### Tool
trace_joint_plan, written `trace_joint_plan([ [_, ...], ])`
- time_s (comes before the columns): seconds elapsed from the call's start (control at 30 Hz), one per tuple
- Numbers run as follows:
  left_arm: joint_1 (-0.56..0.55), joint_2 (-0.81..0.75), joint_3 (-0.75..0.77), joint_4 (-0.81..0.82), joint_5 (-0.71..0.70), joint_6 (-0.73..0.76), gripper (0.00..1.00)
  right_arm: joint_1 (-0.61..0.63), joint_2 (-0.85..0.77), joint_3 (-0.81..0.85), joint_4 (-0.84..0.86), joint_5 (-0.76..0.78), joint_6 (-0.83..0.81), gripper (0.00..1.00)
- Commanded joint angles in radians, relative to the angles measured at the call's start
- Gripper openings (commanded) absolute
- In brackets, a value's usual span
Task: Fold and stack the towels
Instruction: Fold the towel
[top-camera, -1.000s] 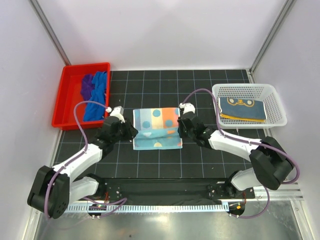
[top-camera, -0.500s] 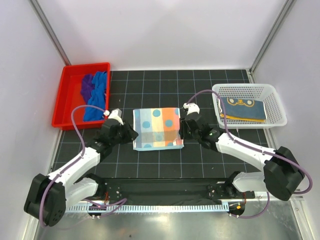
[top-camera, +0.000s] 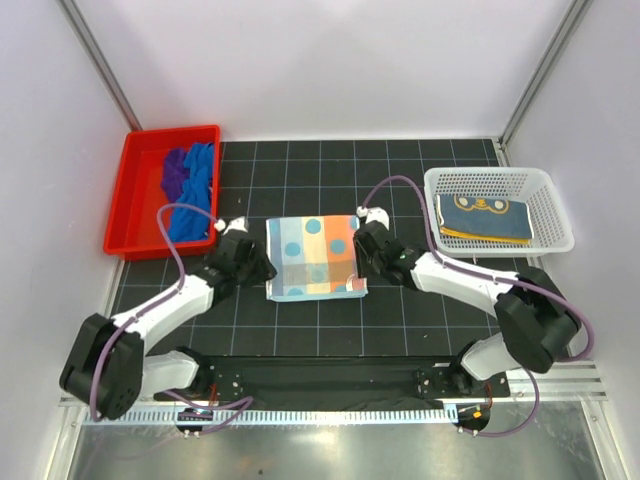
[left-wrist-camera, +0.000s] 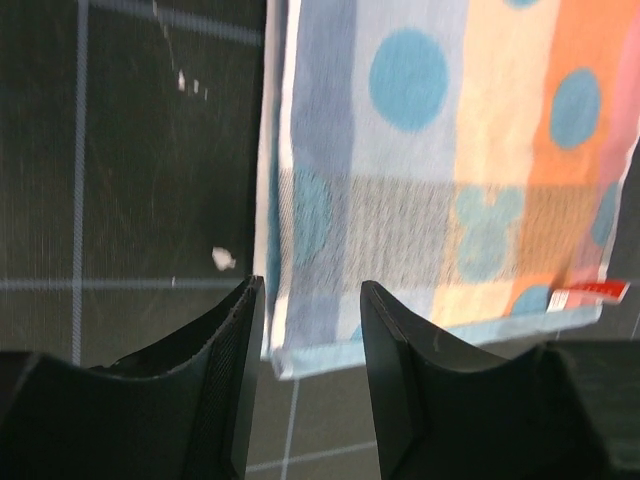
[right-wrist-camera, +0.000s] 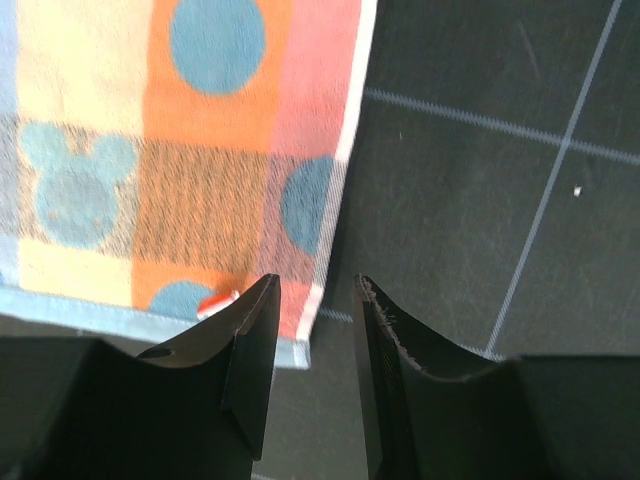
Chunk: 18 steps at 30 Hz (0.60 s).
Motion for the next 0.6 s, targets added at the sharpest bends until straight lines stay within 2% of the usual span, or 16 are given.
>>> trace_joint_plan([
  [0.0,0.000,0.072,0.116,0.004,-0.116,0.003,0.47,-0.013,0.042,0.104,0.006,0.055,-0.015,0.42],
  [0.27,0.036,0.324,0.401,-0.042,-0.204,0.094,0.40,-0.127,0.241,0.317,0.001,-0.043,-0.033,0.41],
  [0.57,0.118,0.546,0.573,-0.045,-0.149,0.168,0.39,-0.224,0.453,0.544,-0.039,-0.083,-0.064,0.40],
])
